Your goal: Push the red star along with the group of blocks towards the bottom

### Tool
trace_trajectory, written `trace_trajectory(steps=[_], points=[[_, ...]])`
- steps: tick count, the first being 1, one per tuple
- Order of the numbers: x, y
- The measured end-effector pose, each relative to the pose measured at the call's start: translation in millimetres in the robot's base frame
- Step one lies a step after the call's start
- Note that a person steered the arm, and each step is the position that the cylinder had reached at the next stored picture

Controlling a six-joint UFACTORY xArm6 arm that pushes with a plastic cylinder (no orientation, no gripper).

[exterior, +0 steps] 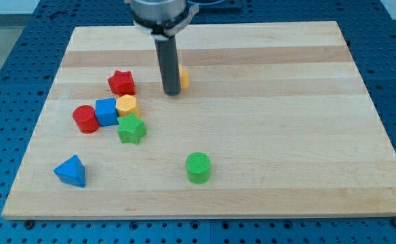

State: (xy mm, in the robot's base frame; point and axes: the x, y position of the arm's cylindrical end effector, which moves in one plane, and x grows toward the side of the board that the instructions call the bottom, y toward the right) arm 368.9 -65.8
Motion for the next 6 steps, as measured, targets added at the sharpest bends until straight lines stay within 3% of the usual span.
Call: trace_trajectory(steps=[3,5,6], points=[[-50,-105],[75,-73],[106,-64]])
